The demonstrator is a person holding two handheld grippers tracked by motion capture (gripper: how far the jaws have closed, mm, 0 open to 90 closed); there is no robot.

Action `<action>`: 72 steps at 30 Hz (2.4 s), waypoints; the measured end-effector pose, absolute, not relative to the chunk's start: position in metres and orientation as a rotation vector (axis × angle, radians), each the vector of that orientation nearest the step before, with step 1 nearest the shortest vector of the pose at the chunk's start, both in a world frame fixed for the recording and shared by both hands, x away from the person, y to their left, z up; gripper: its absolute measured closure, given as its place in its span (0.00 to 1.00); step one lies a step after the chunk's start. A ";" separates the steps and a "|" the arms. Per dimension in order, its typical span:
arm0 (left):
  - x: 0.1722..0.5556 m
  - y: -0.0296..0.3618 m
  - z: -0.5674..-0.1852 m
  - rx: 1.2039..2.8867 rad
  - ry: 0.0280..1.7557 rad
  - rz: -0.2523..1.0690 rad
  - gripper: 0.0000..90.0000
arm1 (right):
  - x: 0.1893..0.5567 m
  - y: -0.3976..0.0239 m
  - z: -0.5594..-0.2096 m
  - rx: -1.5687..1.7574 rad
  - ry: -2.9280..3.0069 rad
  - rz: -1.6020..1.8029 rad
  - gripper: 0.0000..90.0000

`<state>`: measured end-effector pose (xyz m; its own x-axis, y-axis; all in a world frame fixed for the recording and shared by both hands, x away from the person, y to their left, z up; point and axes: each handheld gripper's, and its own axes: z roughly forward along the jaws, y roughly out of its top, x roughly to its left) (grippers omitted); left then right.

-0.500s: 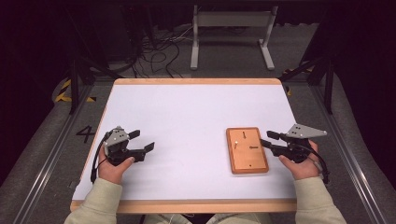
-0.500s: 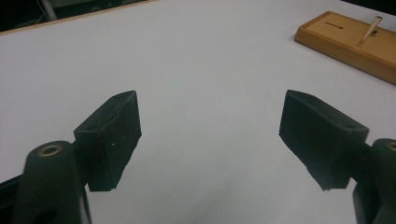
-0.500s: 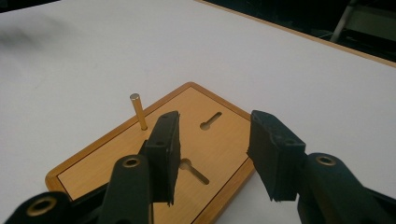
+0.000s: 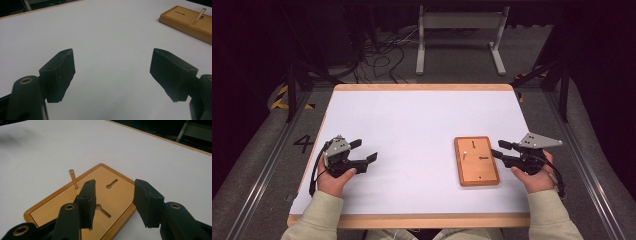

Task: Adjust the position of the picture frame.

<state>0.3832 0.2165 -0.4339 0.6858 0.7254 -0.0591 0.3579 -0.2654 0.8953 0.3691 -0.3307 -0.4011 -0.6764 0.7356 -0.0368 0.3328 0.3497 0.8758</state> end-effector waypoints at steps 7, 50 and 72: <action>0.383 0.220 -0.434 1.870 0.859 0.448 0.22 | 0.369 -0.330 -0.397 0.935 2.203 1.280 0.58; 0.382 0.220 -0.435 1.868 0.834 0.443 0.22 | 0.377 -0.325 -0.401 1.181 2.393 1.003 0.97; 0.382 0.220 -0.436 1.881 0.836 0.445 0.22 | 0.393 -0.328 -0.433 1.337 2.410 0.872 1.00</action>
<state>0.3825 0.2195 -0.4361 0.6945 0.7173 -0.0569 0.3539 -0.2717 0.8950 0.3926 -0.3281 -0.4328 -0.5476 0.8340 0.0674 0.6841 0.3999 0.6099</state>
